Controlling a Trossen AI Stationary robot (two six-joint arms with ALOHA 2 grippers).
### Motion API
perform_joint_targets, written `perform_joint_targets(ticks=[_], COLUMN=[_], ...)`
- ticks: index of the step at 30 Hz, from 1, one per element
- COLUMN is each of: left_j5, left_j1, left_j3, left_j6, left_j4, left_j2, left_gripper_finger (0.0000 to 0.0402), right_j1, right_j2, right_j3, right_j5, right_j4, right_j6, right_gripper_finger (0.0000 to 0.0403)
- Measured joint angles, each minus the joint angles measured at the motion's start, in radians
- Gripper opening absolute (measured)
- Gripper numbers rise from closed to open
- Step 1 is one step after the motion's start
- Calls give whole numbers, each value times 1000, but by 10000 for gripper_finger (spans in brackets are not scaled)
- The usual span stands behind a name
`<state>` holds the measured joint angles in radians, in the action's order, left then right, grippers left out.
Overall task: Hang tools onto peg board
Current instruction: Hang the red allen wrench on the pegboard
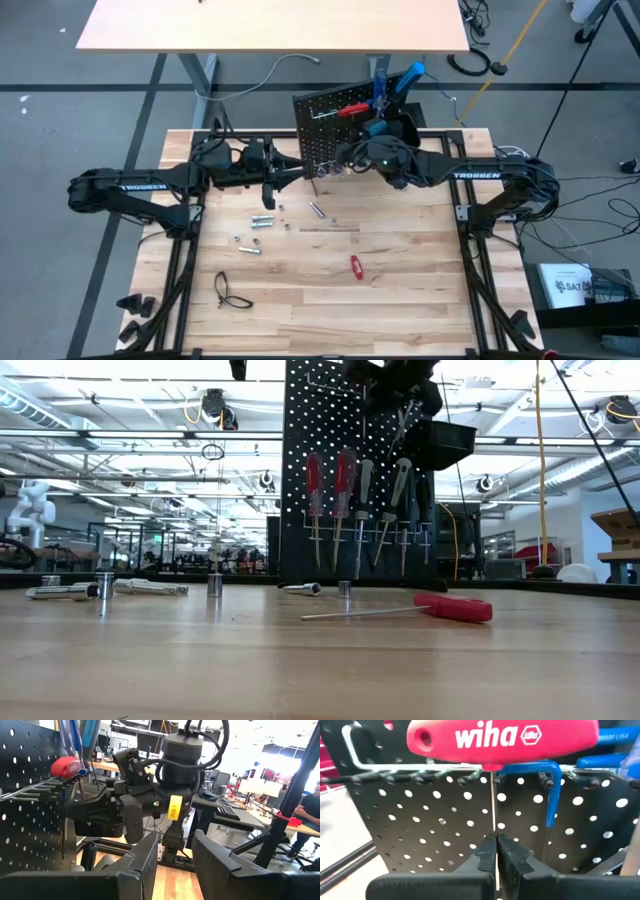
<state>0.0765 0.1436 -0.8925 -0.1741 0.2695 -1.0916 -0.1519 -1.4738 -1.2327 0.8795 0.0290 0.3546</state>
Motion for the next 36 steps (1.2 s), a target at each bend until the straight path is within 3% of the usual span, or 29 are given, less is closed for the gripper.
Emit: perform_joint_targets(ticks=[13,17,36], left_j5=[2,7,79], left_j1=[0,0,0], left_j3=[0,0,0], left_j6=[-4,-5,-30], left_j4=[0,0,-3], left_j2=[0,0,0], left_gripper_finger=[122,122,122], right_j1=[-12,-13,42], right_j2=[-38,-38,-17], right_j3=[-2,-2,1], right_j5=[15,12,9], right_j4=[-9,3,4], right_j6=[-17,-58,-162], right_gripper_finger=[1,19,248])
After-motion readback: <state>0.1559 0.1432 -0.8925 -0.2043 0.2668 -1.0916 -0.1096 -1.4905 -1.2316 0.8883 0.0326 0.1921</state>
